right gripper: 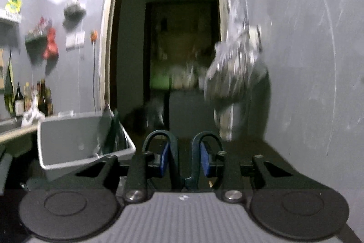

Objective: Organize utensils
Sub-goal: 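Hold the scissors blade-down above the basket rim with the right gripper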

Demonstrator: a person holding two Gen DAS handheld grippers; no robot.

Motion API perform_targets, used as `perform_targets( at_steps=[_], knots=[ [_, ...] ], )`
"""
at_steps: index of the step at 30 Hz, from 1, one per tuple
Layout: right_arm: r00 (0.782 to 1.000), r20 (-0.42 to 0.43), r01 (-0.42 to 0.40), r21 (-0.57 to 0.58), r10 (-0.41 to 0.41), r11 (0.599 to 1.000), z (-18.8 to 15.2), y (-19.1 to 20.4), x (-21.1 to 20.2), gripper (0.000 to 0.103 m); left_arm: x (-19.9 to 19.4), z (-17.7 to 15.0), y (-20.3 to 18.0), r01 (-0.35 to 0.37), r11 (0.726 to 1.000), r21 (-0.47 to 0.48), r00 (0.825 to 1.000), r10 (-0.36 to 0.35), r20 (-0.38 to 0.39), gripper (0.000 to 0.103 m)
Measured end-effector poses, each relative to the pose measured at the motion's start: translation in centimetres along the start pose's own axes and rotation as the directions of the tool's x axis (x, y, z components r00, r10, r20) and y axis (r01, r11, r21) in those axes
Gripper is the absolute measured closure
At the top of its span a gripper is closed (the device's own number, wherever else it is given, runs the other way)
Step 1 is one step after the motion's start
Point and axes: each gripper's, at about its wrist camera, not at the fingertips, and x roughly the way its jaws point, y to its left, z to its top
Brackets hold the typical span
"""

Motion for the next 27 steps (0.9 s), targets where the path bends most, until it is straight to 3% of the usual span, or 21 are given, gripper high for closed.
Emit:
perform_targets(
  at_steps=[4,8,27],
  knots=[
    [0.992,0.124,0.008,0.029,-0.011,1.0,-0.3,0.3,-0.8,0.07,0.0,0.0,-0.1,-0.003,1.0,0.005,1.0,0.003,-0.001,0.017],
    [0.983,0.182,0.016,0.012,-0.018,1.0,-0.9,0.5,-1.2,0.07,-0.1,0.1,-0.4,-0.005,1.0,0.008,1.0,0.005,-0.001,0.018],
    [0.98,0.196,0.013,0.042,-0.021,0.999,-1.4,0.6,-3.3,0.069,-0.3,0.2,-0.7,-0.008,1.0,0.012,1.0,0.008,0.002,0.018]
  ],
)
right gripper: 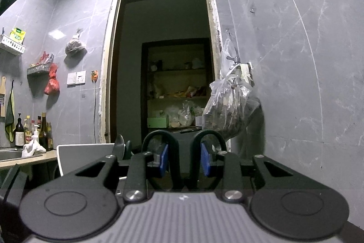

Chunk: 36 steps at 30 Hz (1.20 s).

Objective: Organize utensils
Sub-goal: 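Hold the scissors blade-down above the basket rim with the right gripper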

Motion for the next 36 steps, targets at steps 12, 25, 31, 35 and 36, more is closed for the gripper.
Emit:
perform_targets(
  at_steps=[12,25,31,35,36],
  knots=[
    [1.0,-0.008,-0.002,0.005,0.002,1.0,0.02,-0.1,-0.01,0.069,-0.01,-0.02,-0.02,-0.001,1.0,0.001,1.0,0.001,0.0,0.018],
    [1.0,-0.014,-0.011,0.008,0.012,1.0,-0.15,-0.2,-0.36,0.069,-0.09,-0.1,-0.05,-0.002,1.0,0.001,1.0,0.002,0.001,0.018],
    [1.0,-0.01,-0.017,0.012,0.017,1.0,-0.2,-0.45,-0.86,0.068,-0.11,-0.11,-0.09,-0.002,1.0,0.003,1.0,0.002,0.001,0.018],
    [1.0,-0.01,-0.022,0.019,0.022,1.0,-0.13,-0.63,-0.79,0.07,-0.13,-0.11,-0.11,-0.002,1.0,0.003,1.0,0.002,0.001,0.018],
    [1.0,-0.01,-0.022,0.02,0.022,1.0,-0.16,-0.62,-0.77,0.071,-0.12,-0.11,-0.1,-0.002,1.0,0.003,1.0,0.002,0.001,0.018]
  ],
)
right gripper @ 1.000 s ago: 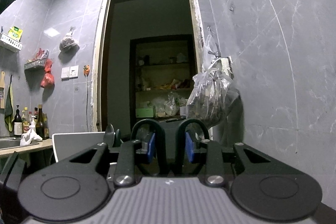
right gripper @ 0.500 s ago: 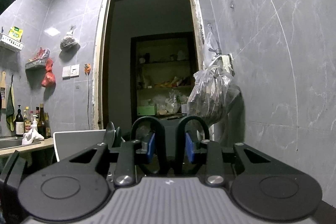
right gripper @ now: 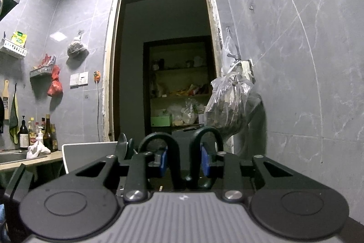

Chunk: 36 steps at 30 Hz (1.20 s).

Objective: Organize utensils
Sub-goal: 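Hold the scissors blade-down above the basket rim with the right gripper, then drop the scissors into the basket by opening the right gripper, then withdraw the open right gripper from the basket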

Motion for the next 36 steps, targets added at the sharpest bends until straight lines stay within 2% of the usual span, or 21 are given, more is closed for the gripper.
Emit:
perform_targets(
  at_steps=[8,16,20,26,30,36],
  knots=[
    [0.999,-0.029,-0.034,-0.001,0.034,0.999,0.7,0.3,0.5,0.071,-0.1,0.0,0.0,0.003,1.0,-0.002,1.0,-0.003,0.0,0.018],
    [0.994,0.015,-0.111,-0.056,0.112,0.992,5.9,1.9,1.3,0.072,-0.1,0.0,0.4,0.004,1.0,-0.019,1.0,-0.004,-0.001,0.018],
    [0.98,0.068,-0.183,-0.069,0.188,0.981,8.7,3.1,1.5,0.072,0.1,-0.2,0.5,0.003,1.0,-0.019,1.0,-0.003,0.0,0.018],
    [0.942,0.156,-0.285,-0.097,0.298,0.953,11.8,5.3,2.5,0.072,0.2,-0.4,0.5,0.002,1.0,-0.02,1.0,-0.002,0.001,0.018],
    [0.922,0.157,-0.342,-0.099,0.355,0.934,11.8,6.7,3.7,0.072,0.3,-0.6,0.5,0.002,1.0,-0.022,1.0,-0.002,0.003,0.018],
    [0.917,0.106,-0.381,-0.052,0.385,0.923,10.1,7.5,5.5,0.072,0.4,-0.7,0.4,0.001,1.0,-0.019,1.0,-0.001,0.003,0.018]
  ],
)
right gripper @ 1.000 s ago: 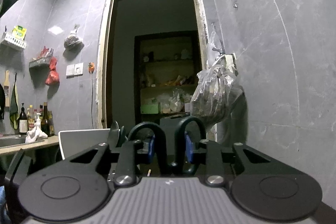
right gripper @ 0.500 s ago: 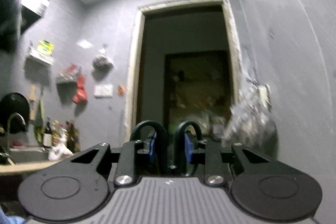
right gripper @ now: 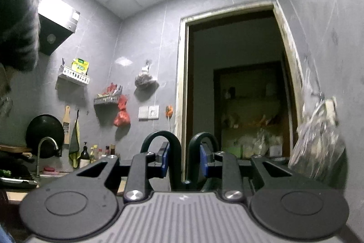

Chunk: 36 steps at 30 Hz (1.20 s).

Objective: Organize utensils
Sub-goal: 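Withdraw the open right gripper from the basket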

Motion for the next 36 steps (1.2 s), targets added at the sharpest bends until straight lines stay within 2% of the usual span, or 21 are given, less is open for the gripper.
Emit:
perform_targets(
  at_steps=[7,19,28,30,32,36],
  knots=[
    [0.995,-0.095,-0.007,0.04,0.011,0.999,-2.7,-0.3,0.7,0.072,0.3,-0.2,0.0,0.001,1.0,-0.002,1.0,-0.001,0.001,0.018],
    [0.982,-0.19,0.012,0.102,0.008,0.995,-5.9,-1.6,0.4,0.072,0.2,-0.2,-0.1,-0.001,1.0,0.001,1.0,0.001,0.001,0.019],
    [0.961,-0.277,0.014,0.09,0.012,0.996,-7.5,-1.4,0.5,0.067,0.4,-0.2,-0.1,0.0,1.0,-0.001,1.0,0.0,0.002,0.019],
    [0.957,-0.289,0.019,0.094,0.009,0.995,-7.5,-1.6,0.2,0.061,0.4,-0.2,-0.1,0.001,1.0,0.0,1.0,-0.001,0.002,0.019],
    [0.956,-0.292,0.015,0.107,0.017,0.994,-7.4,-1.9,-0.4,0.036,0.4,-0.2,0.0,0.003,1.0,-0.002,1.0,-0.003,0.003,0.019],
    [0.959,-0.281,-0.003,0.092,0.029,0.996,-6.6,-1.8,-1.9,0.021,0.4,-0.2,0.2,0.004,1.0,-0.005,1.0,-0.004,0.003,0.019]
  ],
)
